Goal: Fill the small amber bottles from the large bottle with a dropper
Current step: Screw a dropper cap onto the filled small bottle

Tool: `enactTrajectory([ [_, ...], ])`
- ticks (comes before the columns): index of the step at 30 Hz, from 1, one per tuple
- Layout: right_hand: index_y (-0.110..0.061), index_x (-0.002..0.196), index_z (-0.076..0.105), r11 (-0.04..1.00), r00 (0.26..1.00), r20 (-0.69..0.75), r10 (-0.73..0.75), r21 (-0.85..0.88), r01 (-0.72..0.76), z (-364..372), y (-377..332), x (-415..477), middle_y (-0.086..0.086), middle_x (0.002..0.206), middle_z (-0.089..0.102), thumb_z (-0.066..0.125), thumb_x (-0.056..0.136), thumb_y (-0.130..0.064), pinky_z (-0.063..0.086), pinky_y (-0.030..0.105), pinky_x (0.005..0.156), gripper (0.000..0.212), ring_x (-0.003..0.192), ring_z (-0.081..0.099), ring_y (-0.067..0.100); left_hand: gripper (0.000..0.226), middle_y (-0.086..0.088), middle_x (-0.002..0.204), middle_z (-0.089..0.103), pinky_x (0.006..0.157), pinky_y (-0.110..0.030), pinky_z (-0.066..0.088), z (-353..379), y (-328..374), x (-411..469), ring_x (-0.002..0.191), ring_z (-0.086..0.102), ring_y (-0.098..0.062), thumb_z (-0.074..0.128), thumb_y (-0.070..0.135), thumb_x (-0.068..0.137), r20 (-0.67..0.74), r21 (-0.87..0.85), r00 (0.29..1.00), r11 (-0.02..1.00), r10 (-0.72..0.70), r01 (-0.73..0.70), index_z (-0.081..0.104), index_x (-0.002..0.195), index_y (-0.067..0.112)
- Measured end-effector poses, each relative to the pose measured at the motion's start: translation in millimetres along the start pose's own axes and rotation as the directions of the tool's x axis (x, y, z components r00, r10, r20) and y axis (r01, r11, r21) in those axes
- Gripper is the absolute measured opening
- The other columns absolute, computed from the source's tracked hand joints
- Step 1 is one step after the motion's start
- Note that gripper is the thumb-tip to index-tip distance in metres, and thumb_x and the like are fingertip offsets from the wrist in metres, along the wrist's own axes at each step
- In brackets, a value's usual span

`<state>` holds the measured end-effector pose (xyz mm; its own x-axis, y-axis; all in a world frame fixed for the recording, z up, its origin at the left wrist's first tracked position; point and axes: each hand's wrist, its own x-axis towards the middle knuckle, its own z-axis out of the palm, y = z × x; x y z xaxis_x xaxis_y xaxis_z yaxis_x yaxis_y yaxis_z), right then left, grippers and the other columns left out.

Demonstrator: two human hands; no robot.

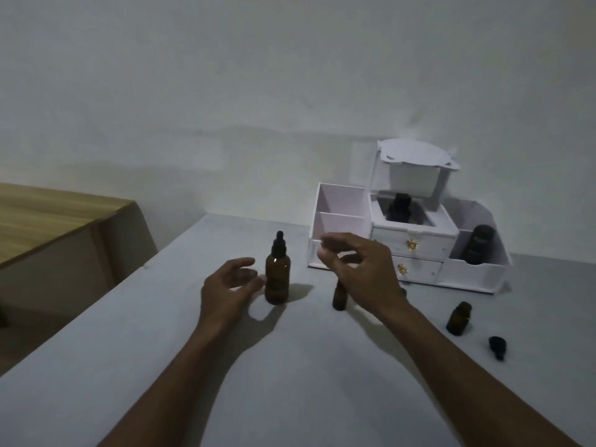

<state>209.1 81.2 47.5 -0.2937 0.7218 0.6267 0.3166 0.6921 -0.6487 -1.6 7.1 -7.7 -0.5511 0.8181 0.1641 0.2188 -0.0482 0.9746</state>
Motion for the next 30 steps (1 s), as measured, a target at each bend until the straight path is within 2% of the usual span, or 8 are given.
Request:
enactTrajectory([
  [4,-0.021,0.108,0.073,0.988,0.99,0.141,0.004,-0.153,0.018,-57.5,15.8,-30.5,-0.019,0.099,0.068,0.076,0.085,-0.02,0.054,0.012,0.073,0.023,0.086,0.065,-0.005,0.013,-0.001,0.097,0.073,0.08,-0.036,0.056,4.9,13.1,-30.2,0.094,0.069,-0.022,0.073,0.012,0.09,0.033,-0.017,0.994,0.995,-0.102,0.102,0.075,0.098,0.022],
  [8,-0.03,0.105,0.07,0.896,0.948,0.284,0.141,-0.445,0.0,-98.5,39.4,-54.6,-0.017,0.099,0.065,0.074,0.085,-0.024,0.05,0.019,0.083,0.021,0.088,0.059,-0.003,0.008,0.001,0.086,0.074,0.071,-0.031,0.062,22.9,28.8,-55.4,0.07,0.072,-0.004,0.071,0.009,0.09,0.19,0.029,0.98,0.998,-0.054,0.049,0.074,0.095,0.015],
  [12,-0.035,0.117,0.063,0.816,0.876,0.355,0.327,-0.573,-0.072,-111.2,52.4,-73.1,-0.017,0.121,0.055,0.067,0.09,-0.022,0.039,0.024,0.107,0.03,0.113,0.049,0.002,0.013,0.011,0.089,0.072,0.068,-0.008,0.053,57.5,30.0,-72.3,0.081,0.067,0.009,0.073,0.015,0.091,0.418,0.19,0.909,0.977,0.011,-0.099,0.072,0.097,0.026],
  [16,-0.029,0.128,0.06,0.788,0.85,0.411,0.328,-0.615,-0.006,-109.4,50.6,-83.5,-0.008,0.14,0.049,0.055,0.098,-0.012,0.031,0.019,0.106,0.035,0.126,0.045,0.006,0.019,0.016,0.097,0.07,0.076,-0.009,0.053,98.7,31.3,-83.5,0.09,0.067,0.007,0.072,0.018,0.091,0.523,0.236,0.852,0.959,0.009,-0.155,0.068,0.101,0.034],
  [20,-0.028,0.121,0.064,0.78,0.861,0.418,0.29,-0.625,0.041,-105.4,51.2,-85.1,-0.006,0.133,0.056,0.057,0.098,-0.019,0.036,0.022,0.104,0.026,0.118,0.049,0.007,0.029,0.014,0.105,0.067,0.072,-0.009,0.052,136.6,31.8,-88.7,0.093,0.064,0.001,0.072,0.018,0.092,0.483,0.201,0.876,0.972,0.007,-0.118,0.065,0.116,0.032],
  [23,-0.028,0.117,0.065,0.811,0.895,0.348,0.28,-0.585,-0.027,-109.3,53.4,-76.5,-0.007,0.12,0.063,0.06,0.096,-0.024,0.04,0.02,0.096,0.022,0.105,0.053,0.006,0.042,0.004,0.123,0.065,0.082,-0.017,0.055,156.3,30.1,-85.8,0.104,0.063,-0.008,0.072,0.013,0.091,0.409,0.148,0.913,0.987,-0.007,-0.058,0.062,0.129,0.026],
  [26,-0.024,0.108,0.07,0.924,0.988,0.082,0.131,-0.371,-0.092,-118.0,58.4,-59.9,-0.012,0.101,0.068,0.069,0.09,-0.019,0.051,0.015,0.084,0.02,0.09,0.059,-0.007,0.053,-0.002,0.137,0.06,0.1,-0.033,0.054,173.2,33.6,-81.3,0.117,0.062,-0.017,0.074,0.007,0.089,0.371,0.116,0.928,0.993,-0.022,-0.023,0.057,0.137,0.02],
  [30,-0.023,0.106,0.071,0.969,0.953,-0.249,0.175,-0.126,-0.211,-117.1,58.9,-34.5,-0.016,0.093,0.068,0.073,0.087,-0.019,0.048,0.002,0.07,0.019,0.084,0.063,-0.011,0.063,-0.002,0.14,0.059,0.101,-0.033,0.05,195.2,40.4,-74.3,0.12,0.059,-0.018,0.081,0.012,0.083,0.342,0.05,0.937,0.997,-0.071,0.058,0.055,0.141,0.019],
])
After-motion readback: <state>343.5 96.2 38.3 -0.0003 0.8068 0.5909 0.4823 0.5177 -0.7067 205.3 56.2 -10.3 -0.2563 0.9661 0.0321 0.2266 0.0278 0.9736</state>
